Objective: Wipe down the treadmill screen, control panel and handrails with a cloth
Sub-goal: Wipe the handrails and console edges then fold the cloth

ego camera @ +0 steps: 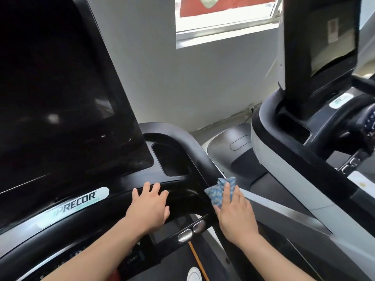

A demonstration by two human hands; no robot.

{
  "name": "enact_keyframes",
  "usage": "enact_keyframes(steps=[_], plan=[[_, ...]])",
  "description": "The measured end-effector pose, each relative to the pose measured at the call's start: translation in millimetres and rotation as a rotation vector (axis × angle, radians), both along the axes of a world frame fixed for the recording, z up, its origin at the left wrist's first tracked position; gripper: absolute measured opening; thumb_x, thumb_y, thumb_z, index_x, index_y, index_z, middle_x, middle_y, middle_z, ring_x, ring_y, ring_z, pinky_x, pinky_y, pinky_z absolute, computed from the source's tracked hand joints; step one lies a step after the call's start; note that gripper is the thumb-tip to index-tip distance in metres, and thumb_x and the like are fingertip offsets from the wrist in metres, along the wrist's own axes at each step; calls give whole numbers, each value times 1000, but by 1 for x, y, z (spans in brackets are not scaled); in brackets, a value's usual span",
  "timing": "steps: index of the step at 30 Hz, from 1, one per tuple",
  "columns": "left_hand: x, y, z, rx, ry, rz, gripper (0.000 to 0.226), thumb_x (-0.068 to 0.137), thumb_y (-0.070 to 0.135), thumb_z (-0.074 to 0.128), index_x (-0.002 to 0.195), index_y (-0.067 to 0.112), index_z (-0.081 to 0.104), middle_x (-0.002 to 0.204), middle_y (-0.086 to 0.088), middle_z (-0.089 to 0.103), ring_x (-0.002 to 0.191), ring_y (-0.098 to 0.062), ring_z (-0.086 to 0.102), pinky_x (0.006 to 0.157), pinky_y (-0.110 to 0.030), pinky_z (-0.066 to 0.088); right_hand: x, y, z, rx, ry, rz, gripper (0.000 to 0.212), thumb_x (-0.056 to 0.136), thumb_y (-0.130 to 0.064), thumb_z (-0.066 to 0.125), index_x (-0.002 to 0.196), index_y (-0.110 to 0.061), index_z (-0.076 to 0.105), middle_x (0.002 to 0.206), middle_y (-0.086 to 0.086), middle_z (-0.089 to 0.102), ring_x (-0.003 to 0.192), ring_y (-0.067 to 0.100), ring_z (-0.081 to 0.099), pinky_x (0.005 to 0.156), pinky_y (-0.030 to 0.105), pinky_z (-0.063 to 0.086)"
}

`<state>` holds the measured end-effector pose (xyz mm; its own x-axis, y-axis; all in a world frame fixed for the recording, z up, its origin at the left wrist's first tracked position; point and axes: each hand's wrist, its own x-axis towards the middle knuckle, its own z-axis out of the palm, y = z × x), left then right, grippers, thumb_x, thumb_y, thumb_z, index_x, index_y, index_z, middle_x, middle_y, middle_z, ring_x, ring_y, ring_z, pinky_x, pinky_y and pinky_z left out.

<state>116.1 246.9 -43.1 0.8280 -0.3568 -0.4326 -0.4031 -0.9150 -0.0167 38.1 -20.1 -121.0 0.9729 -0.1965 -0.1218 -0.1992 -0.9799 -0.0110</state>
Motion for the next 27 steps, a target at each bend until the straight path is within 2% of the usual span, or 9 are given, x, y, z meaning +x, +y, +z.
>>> enact_keyframes(steps=[5,8,11,14,17,19,21,23,27], plan=[[8,-15,15,10,41,37,48,103,49,40,145,26,45,147,-5,46,139,-34,35,118,-65,22,-25,3,1,-27,-15,-17,67,96,-34,37,149,6,50,141,39,56,129,51,59,98,57,56],[10,-20,16,-75,14,-23,48,103,49,39,145,27,47,147,-2,50,137,-31,40,119,-58,25,-33,7,9,52,-80,-38,53,95,-27,43,136,0,64,133,27,66,124,44,64,101,52,56],[6,-26,17,-332,89,-47,50,101,51,44,147,31,51,147,5,55,137,-21,46,117,-42,35,-29,20,39,469,-232,-144,35,102,-36,39,97,-21,70,102,-6,69,102,17,61,94,30,47],[-2,-36,28,-635,313,76,47,99,52,56,144,38,55,138,12,62,124,-5,58,108,-27,44,-12,40,77,1084,-210,-458,39,106,-30,56,80,-5,68,75,5,72,69,10,65,66,25,47],[-8,-44,36,-922,602,310,46,94,48,71,138,42,57,125,9,67,107,-4,68,93,-28,57,2,57,97,1796,-80,-665,42,109,-31,54,102,3,78,98,20,78,85,33,74,80,40,58],[-8,-43,38,-1063,601,467,42,83,46,81,122,44,65,114,-1,68,100,-16,72,87,-41,62,4,65,105,2069,-2,-710,45,107,-35,57,119,6,73,117,31,73,101,43,73,92,52,59],[-2,-36,37,-1059,410,499,28,77,43,83,102,39,70,94,1,69,83,-14,69,85,-51,60,6,68,107,2065,7,-647,49,101,-30,70,128,9,61,124,37,67,109,48,70,99,58,55],[4,-26,39,-1119,399,549,21,77,37,83,93,30,71,83,0,65,77,-14,64,85,-58,59,10,68,103,1967,-6,-620,44,94,-13,75,126,12,56,122,39,67,106,47,71,94,54,57],[3,-14,55,-1303,469,652,13,95,10,76,105,6,69,91,-12,62,83,-23,69,82,-60,62,20,67,104,2026,61,-653,33,105,-10,52,128,10,65,122,34,70,115,47,69,101,56,54]])
